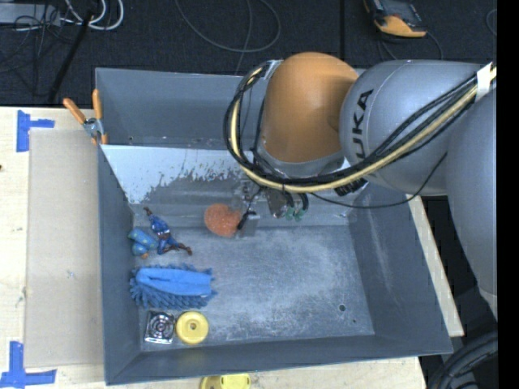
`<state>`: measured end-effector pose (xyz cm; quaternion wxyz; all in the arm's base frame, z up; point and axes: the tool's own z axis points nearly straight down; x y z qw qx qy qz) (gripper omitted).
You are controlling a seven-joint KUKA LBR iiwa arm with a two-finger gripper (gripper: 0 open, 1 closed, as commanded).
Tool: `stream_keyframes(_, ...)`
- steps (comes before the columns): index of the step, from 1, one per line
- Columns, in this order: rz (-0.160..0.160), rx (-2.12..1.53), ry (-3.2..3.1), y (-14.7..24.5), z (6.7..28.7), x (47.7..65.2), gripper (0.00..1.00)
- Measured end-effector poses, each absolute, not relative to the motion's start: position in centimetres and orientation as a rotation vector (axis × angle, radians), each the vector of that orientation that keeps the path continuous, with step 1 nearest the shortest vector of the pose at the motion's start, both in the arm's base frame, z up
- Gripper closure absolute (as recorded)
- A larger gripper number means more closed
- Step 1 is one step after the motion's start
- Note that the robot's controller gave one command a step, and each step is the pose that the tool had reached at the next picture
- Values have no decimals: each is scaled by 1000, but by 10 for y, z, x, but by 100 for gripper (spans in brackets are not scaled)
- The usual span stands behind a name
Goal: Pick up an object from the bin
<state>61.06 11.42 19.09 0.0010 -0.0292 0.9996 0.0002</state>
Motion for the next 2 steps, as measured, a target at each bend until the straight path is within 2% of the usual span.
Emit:
stream_keyframes(1,1,-92,3138,114,191,611,100)
stream_keyframes(2,0,-101,3144,97,245,602,100)
